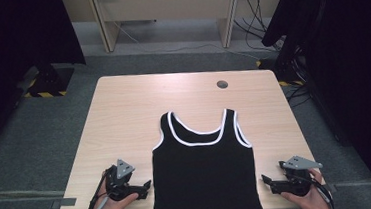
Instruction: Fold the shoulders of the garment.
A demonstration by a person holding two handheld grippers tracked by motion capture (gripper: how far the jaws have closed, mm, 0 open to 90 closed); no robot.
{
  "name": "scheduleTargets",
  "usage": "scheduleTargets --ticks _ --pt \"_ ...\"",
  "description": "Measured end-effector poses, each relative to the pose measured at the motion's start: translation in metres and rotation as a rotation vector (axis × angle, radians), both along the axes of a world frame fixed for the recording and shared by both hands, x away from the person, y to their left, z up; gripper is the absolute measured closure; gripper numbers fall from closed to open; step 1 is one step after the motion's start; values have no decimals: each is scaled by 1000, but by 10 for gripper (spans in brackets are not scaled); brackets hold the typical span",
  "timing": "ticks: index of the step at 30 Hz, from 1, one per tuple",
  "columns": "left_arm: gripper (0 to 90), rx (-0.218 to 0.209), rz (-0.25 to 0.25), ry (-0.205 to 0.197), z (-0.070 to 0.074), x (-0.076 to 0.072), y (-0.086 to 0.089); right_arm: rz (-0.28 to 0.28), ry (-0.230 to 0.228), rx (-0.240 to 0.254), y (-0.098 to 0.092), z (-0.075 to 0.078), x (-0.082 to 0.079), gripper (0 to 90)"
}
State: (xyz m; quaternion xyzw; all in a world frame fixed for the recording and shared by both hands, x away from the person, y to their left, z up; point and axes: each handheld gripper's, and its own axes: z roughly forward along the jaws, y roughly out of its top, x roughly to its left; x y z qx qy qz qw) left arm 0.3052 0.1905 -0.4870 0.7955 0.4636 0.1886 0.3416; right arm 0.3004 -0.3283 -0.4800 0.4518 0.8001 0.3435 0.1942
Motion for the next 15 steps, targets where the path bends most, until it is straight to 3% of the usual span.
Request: scheduleTargets --ticks 15 --pt "0 0 -4 1 0 0 -1 0 -1 0 0 0 0 148"
